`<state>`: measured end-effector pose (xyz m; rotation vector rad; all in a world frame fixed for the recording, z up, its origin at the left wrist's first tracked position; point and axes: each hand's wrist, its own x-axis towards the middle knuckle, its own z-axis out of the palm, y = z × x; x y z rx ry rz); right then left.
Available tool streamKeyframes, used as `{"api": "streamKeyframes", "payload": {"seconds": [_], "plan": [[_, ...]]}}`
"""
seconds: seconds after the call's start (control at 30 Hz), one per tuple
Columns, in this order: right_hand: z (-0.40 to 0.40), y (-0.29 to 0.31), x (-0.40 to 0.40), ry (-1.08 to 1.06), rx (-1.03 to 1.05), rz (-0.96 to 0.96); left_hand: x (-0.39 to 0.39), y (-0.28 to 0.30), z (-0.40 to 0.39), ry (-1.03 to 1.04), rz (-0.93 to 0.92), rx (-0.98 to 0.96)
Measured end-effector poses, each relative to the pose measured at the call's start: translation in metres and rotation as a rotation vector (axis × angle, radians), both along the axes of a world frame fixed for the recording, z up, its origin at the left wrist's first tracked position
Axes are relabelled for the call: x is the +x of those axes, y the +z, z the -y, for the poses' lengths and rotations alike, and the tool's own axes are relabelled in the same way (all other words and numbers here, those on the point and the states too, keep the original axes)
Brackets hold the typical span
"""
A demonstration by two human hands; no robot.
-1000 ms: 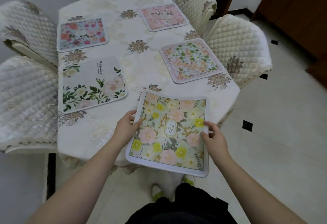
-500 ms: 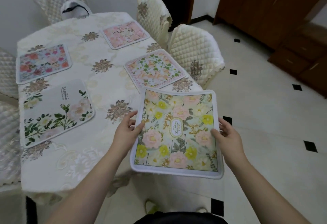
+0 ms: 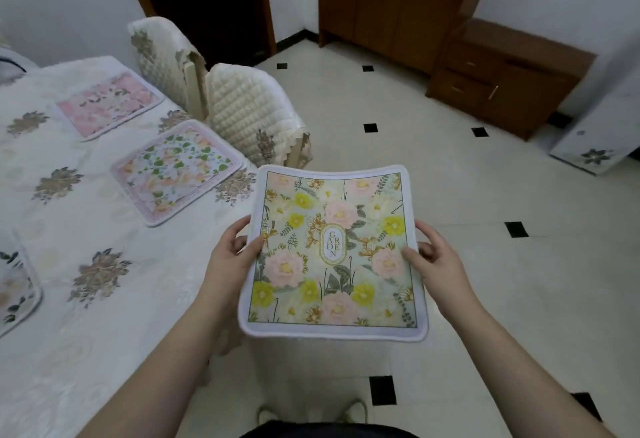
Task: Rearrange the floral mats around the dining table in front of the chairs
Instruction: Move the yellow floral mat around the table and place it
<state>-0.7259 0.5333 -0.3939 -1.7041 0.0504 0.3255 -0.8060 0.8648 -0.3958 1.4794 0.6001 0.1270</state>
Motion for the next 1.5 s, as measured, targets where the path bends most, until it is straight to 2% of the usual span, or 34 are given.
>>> {"api": "streamKeyframes", "payload": {"seconds": [0.3, 0.63, 1.0, 1.4, 1.5], "plan": [[0.043, -0.008, 0.050, -0.161, 0.071, -0.037, 0.075, 0.001, 0.037, -0.074, -0.001, -0.006], [0.020, 0.000, 0.137, -0.209, 0.104, -0.053, 0.185, -0.010, 0.000, -0.087, 0.056, -0.028], [0.012, 0.017, 0.229, -0.299, 0.087, -0.005, 0.289, 0.000, -0.017, -0.180, 0.113, 0.059], [0.049, 0.013, 0.387, -0.248, 0.130, -0.021, 0.427, 0.010, 0.030, -0.089, 0.088, 0.007], [0.064, 0.021, 0.433, -0.220, 0.112, -0.012, 0.465, 0.019, 0.045, -0.082, 0.064, 0.074]]}}
